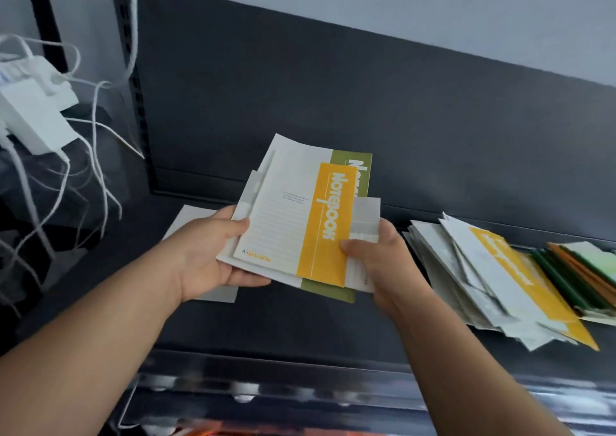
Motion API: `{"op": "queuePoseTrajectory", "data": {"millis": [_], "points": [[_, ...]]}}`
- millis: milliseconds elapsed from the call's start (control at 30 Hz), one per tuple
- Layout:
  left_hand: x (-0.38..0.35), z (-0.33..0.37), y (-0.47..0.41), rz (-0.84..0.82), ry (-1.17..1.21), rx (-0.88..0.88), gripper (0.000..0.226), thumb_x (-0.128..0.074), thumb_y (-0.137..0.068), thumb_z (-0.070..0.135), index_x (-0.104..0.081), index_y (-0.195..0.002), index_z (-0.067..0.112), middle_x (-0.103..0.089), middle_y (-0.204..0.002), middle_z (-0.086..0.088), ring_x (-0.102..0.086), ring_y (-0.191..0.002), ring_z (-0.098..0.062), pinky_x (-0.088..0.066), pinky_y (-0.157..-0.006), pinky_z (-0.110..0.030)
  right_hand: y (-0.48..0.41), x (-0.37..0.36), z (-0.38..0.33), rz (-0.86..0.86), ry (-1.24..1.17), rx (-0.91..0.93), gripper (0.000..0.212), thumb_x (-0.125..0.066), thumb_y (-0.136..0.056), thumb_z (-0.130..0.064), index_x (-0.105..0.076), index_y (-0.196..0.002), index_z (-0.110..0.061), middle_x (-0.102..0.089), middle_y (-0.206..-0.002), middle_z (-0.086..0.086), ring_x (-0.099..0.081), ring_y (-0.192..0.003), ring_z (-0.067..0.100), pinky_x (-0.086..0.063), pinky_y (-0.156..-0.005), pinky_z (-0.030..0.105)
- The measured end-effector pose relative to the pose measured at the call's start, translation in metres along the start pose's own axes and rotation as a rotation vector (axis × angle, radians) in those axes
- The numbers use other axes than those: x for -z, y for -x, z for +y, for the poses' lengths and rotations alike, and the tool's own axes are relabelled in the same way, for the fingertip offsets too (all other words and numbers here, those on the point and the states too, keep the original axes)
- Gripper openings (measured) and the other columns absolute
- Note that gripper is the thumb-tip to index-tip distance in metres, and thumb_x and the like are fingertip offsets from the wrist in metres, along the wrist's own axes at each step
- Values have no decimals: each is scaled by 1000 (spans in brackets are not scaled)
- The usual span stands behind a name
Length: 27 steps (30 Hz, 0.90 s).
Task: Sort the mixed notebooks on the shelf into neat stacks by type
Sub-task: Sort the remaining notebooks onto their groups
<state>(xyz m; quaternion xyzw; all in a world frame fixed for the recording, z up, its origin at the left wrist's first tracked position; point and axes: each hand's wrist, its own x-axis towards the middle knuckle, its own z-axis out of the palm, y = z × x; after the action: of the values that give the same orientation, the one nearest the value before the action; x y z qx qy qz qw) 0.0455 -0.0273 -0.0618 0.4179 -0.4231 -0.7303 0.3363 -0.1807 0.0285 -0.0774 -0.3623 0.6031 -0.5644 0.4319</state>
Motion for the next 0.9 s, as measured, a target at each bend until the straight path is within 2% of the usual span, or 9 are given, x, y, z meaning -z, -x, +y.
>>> {"op": "queuePoseTrajectory", "data": {"millis": [133, 200, 300, 433, 533, 633, 733, 833, 900], "points": [[-46, -8, 0, -17, -25, -33, 27, -42, -102, 15, -62, -117, 23, -74, -102, -11, -72, -87, -31, -59, -59, -44, 11, 43, -4, 89, 21, -21, 40, -73, -84, -11, -56, -119, -20, -72, -108, 0, -70, -95, 22, -58, -84, 46], [-73, -15, 1, -18, -34, -46, 26, -43, -101, 15, -63, -116, 23, -74, -102, -11, -72, -89, -31, -59, -57, -42, 20, 65, -8, 122, 81, -31, 44, -80, -80, -23, -55, -116, -19, -70, -105, -1, -70, -88, 17, -59, -71, 37], [-112, -28, 2, -44, -25, -44, 24, -45, -101, 17, -63, -114, 24, -74, -102, -10, -72, -89, -31, -59, -57, -41, 32, 103, -14, 207, 256, -40, 56, -80, -78, -36, -48, -123, -23, -59, -99, -9, -57, -81, 8, -43, -58, 24], [-156, -45, 4, -46, -12, -48, 24, -46, -101, 15, -64, -114, 21, -75, -98, -11, -73, -82, -29, -58, -56, -40, 43, 153, -15, 255, 255, -59, 65, -78, -81, -34, -43, -136, -28, -58, -111, -6, -57, -86, 12, -48, -64, 28], [-182, -56, 5, -18, -2, -59, 25, -45, -101, 11, -64, -114, 21, -75, -95, -10, -74, -76, -28, -57, -52, -37, 46, 184, -15, 262, 232, -84, 52, -75, -85, -27, -46, -128, -30, -59, -97, -12, -60, -80, 8, -49, -54, 21], [-199, -63, 7, 14, -2, -77, 27, -45, -101, 9, -63, -115, 22, -73, -100, -10, -72, -80, -30, -56, -52, -36, 46, 209, -13, 241, 212, -127, 56, -70, -89, -19, -45, -140, -19, -66, -111, -1, -67, -90, 18, -57, -62, 29], [-208, -64, 8, 47, -4, -103, 27, -45, -101, 9, -62, -116, 23, -70, -105, -9, -69, -88, -31, -57, -52, -36, 42, 233, -11, 264, 238, -111, 58, -67, -92, -14, -41, -144, -17, -66, -112, 2, -67, -90, 20, -56, -64, 33], [-207, -62, 9, 101, 6, -130, 26, -44, -101, 9, -62, -114, 23, -69, -107, -9, -68, -91, -30, -57, -53, -35, 34, 254, -8, 347, 241, -94, 60, -67, -90, -10, -42, -144, -18, -66, -118, 4, -66, -99, 26, -57, -83, 44], [-202, -59, 10, 139, 6, -149, 27, -44, -101, 9, -62, -116, 23, -69, -108, -8, -67, -93, -30, -57, -53, -35, 28, 264, -8, 394, 245, -94, 57, -64, -92, -8, -42, -144, -17, -63, -119, 4, -62, -101, 25, -54, -82, 40]]}}
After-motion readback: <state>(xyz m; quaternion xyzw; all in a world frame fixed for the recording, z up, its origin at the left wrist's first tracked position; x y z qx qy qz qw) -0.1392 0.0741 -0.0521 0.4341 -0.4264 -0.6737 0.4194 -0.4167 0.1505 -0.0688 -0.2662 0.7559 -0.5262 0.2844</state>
